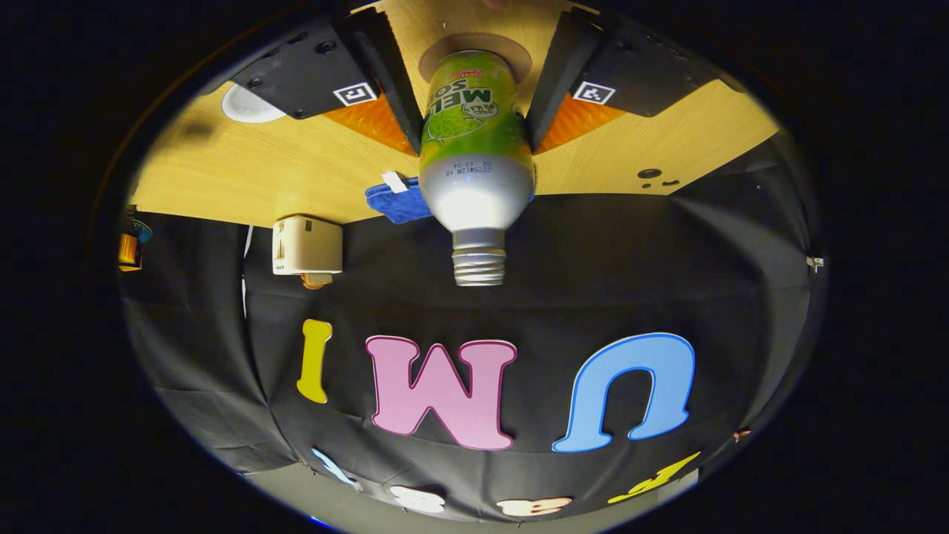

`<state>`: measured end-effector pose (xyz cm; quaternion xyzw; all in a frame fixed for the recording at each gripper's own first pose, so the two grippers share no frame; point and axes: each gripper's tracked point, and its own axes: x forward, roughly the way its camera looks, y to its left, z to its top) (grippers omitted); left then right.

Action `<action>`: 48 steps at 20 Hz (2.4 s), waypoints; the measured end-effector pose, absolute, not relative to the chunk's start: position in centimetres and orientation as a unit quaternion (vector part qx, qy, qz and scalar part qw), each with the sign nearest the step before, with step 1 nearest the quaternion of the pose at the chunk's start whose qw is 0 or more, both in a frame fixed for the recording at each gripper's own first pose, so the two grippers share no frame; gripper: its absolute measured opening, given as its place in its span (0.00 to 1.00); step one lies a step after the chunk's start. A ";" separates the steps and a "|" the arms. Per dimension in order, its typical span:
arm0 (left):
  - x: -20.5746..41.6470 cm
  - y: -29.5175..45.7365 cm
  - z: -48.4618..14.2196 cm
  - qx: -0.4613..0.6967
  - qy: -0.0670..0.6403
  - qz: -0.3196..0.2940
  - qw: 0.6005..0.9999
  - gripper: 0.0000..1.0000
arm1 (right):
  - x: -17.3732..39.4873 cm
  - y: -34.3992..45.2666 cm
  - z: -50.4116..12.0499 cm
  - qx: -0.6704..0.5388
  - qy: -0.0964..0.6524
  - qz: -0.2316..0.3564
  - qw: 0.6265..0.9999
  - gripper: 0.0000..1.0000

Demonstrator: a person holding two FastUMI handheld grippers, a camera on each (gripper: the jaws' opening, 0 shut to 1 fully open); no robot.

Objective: Open the teacup lid with one hand, grasp the water bottle and pour water into the teacup with the other hand; after pouring, place the water bottle on the coaster and then close the teacup lid.

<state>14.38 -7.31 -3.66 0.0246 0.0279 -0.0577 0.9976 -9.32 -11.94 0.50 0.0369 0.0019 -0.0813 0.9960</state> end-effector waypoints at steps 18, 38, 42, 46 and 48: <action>3.1 -4.0 -1.8 0.015 -0.004 0.001 1.000 0.89 | 0.3 0.0 -0.9 0.086 0.034 0.045 0.995 0.31; -1.2 -1.9 -1.8 -0.004 -0.018 -0.002 1.000 0.89 | 5.3 2.3 -7.9 0.038 0.131 0.040 0.990 0.35; -1.5 -2.7 -1.3 0.000 -0.018 -0.002 1.000 0.89 | 4.9 2.0 -6.9 0.045 0.109 0.034 0.992 0.84; -2.3 -4.5 -0.3 0.001 -0.017 -0.003 1.000 0.89 | 3.5 1.1 -4.2 0.062 0.064 0.028 0.996 0.89; -2.7 -5.8 0.2 -0.006 -0.018 0.001 1.000 0.89 | 2.2 0.0 -3.0 0.066 0.047 0.023 0.996 0.91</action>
